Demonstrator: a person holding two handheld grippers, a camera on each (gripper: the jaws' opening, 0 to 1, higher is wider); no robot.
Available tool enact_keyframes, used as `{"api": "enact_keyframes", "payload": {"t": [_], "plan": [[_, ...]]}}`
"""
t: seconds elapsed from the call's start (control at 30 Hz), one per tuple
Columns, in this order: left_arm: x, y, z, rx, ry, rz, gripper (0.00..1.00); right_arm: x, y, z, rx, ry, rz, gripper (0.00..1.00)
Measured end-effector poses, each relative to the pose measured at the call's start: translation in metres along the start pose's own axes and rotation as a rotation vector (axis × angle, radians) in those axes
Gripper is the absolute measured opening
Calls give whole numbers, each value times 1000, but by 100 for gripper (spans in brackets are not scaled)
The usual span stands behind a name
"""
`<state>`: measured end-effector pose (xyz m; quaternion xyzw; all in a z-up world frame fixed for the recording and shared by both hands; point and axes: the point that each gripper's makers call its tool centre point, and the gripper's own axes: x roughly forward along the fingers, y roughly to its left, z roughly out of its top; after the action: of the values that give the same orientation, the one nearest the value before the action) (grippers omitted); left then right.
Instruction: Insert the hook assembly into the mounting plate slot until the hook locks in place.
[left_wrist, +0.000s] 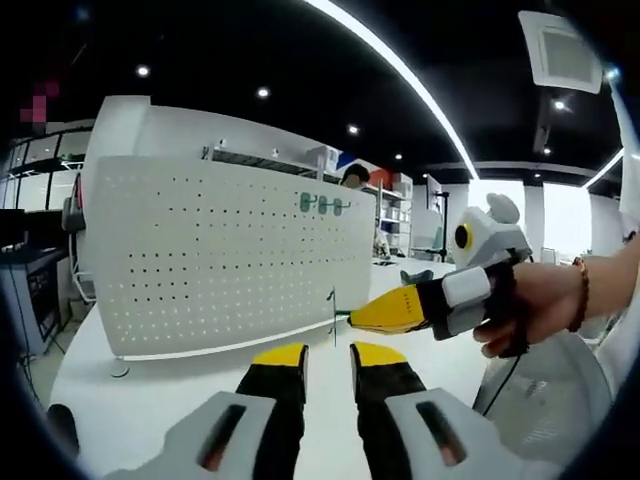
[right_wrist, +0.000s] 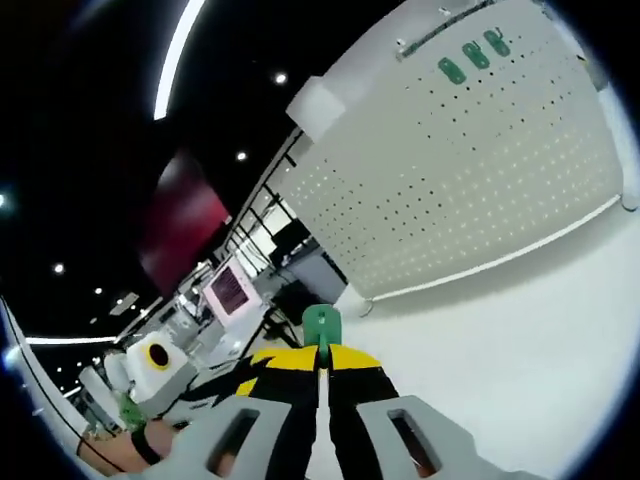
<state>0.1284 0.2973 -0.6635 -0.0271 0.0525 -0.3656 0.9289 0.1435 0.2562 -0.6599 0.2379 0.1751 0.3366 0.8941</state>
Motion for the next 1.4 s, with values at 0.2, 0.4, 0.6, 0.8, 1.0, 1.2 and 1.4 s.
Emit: {"api": "enact_keyframes", "payload": {"t": [0.2, 0.4, 0.6, 0.8, 1.0, 1.2, 1.4], "plan": [[-4, -3, 0, -11, 19, 2, 24, 1, -12, 22, -78, -52, -67, 1], [-10, -4, 4, 2, 15, 7, 30, 3, -21, 45, -161, -79, -114, 1], [-17, -6, 6, 22, 22, 4, 35, 3, -31, 72, -215, -121, -162, 1], [-24, -9, 5, 20, 23, 3, 37, 3, -36, 97, -283, -171, -204, 1], [-29, -13, 4, 14, 21, 2, 39, 6, -43, 117, -339, -188, -252, 1], [-30, -13, 3, 11, 21, 2, 41, 8, -51, 139, -374, -217, -295, 1], [-30, -13, 5, 33, 11, 7, 50, 11, -57, 158, -399, -241, -332, 1]]}}
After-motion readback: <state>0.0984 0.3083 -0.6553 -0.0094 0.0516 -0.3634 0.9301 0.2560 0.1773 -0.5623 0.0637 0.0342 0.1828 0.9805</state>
